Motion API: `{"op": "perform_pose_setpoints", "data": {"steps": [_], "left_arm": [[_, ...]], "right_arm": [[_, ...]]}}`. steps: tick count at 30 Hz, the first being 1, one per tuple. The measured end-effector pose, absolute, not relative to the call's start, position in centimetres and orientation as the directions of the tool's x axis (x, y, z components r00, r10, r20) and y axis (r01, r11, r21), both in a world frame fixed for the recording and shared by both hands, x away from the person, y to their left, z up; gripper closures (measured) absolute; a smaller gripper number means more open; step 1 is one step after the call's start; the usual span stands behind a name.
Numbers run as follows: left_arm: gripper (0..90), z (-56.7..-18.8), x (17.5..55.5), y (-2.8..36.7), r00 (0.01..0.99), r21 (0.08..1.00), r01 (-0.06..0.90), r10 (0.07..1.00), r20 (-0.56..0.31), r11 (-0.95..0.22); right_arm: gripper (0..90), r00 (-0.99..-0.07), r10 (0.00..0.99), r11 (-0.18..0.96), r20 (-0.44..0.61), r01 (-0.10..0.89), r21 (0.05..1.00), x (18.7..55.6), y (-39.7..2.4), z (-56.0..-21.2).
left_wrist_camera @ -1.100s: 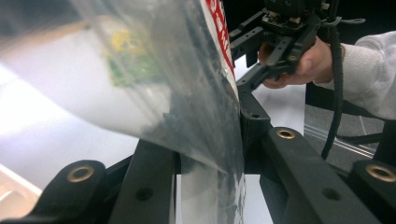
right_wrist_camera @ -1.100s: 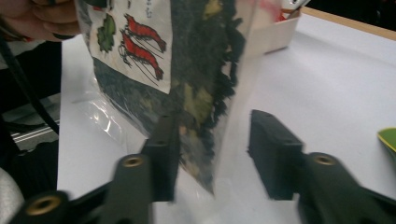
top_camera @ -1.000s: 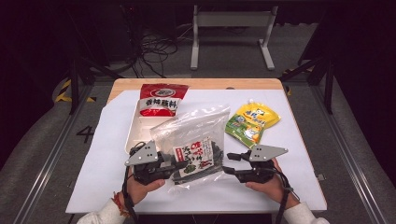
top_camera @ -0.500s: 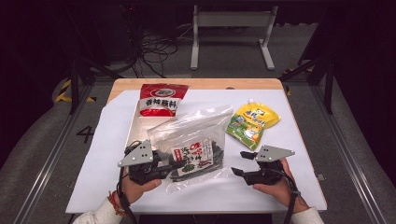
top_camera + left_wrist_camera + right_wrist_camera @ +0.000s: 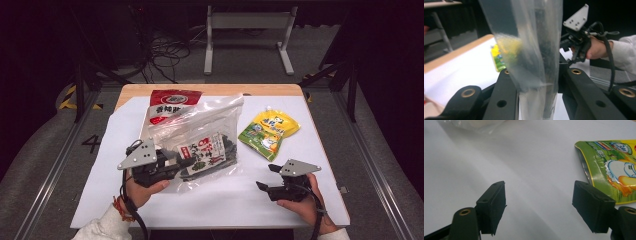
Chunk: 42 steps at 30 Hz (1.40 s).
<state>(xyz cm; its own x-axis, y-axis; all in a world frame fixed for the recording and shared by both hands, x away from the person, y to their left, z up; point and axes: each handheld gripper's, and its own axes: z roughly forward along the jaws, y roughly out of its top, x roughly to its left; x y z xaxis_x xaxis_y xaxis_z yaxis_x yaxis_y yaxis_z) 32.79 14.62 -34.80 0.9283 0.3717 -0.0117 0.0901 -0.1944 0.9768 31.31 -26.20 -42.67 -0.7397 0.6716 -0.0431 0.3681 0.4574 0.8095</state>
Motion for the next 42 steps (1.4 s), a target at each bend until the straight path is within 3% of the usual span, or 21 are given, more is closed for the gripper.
{"op": "perform_pose_setpoints", "data": {"steps": [16,26,42], "left_arm": [[73.8,-32.9,35.9,19.9,0.84,0.987,0.057,0.542,0.033,-0.149],[73.7,-33.6,37.3,22.1,0.765,0.974,0.058,0.637,0.097,-0.219],[73.8,-35.1,38.6,23.2,0.712,0.94,0.088,0.681,0.172,-0.33]], "right_arm": [[22.4,-0.726,0.687,0.434,-0.026,0.383,0.815,31.6,-26.0,-43.0],[21.9,-0.724,0.69,0.434,-0.019,0.392,0.811,31.8,-25.9,-43.4],[22.1,-0.73,0.683,0.446,-0.018,0.397,0.802,31.9,-25.7,-43.7]]}}
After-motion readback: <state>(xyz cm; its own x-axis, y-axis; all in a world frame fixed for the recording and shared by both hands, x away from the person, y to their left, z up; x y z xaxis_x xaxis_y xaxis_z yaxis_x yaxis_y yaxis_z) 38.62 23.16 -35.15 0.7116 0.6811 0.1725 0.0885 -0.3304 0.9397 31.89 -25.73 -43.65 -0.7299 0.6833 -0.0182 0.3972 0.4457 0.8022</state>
